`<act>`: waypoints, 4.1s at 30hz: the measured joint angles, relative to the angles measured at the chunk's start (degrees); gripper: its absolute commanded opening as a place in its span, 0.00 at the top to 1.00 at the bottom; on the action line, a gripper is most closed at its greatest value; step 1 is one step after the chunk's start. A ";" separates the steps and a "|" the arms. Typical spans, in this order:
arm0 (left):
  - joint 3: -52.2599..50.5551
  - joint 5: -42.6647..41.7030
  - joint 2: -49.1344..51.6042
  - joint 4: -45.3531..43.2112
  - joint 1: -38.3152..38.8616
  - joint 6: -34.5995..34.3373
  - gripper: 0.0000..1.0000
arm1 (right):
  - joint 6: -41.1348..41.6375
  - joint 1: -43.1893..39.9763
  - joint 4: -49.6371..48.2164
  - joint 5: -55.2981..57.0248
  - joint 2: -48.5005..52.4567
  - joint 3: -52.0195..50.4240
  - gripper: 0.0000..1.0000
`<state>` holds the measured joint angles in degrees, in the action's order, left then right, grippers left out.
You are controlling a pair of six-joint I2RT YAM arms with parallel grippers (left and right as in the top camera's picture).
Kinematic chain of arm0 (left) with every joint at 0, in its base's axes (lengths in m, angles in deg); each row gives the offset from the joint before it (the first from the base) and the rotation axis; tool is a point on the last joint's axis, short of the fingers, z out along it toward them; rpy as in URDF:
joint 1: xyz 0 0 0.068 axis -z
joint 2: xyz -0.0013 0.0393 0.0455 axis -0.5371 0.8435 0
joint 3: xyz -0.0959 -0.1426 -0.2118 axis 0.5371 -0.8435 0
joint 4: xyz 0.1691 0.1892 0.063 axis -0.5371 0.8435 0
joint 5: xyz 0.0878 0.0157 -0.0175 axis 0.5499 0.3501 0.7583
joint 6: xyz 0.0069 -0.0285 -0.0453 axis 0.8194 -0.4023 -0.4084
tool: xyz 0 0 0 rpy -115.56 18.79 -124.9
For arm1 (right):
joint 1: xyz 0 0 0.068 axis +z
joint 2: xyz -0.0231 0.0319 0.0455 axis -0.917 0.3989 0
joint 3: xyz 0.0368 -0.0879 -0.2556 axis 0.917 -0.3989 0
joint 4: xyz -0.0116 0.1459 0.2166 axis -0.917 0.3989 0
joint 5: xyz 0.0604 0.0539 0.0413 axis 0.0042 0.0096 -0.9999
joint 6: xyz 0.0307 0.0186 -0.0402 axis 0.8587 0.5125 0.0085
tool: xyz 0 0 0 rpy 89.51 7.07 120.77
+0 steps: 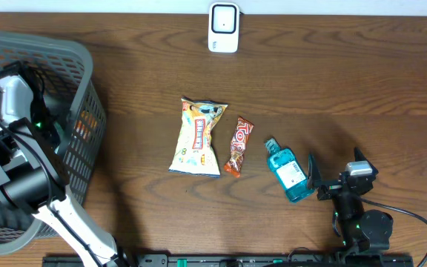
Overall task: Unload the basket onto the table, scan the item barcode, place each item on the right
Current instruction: 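Reach into the basket and grasp the mint-green packet, left gripper, then carry the mint-green packet past the scanner and drop it on table, then reach into the basket and grasp the orange box, left gripper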
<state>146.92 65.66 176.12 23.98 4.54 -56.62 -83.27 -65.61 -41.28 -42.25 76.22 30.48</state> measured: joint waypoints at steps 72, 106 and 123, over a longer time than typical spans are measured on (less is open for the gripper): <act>-0.92 -28.11 -4.98 -20.28 72.22 70.12 0.93 | 0.00 0.00 0.00 0.00 0.00 0.00 0.01; 16.96 -19.87 -15.41 -5.49 62.97 62.10 0.02 | 0.00 0.00 0.02 0.00 0.00 0.00 0.01; 18.60 -8.17 -33.62 4.68 15.13 64.06 0.00 | 0.00 0.00 0.00 0.00 0.00 0.00 0.01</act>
<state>165.52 57.49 142.51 28.66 19.67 7.44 -83.27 -65.61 -41.28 -42.25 76.22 30.48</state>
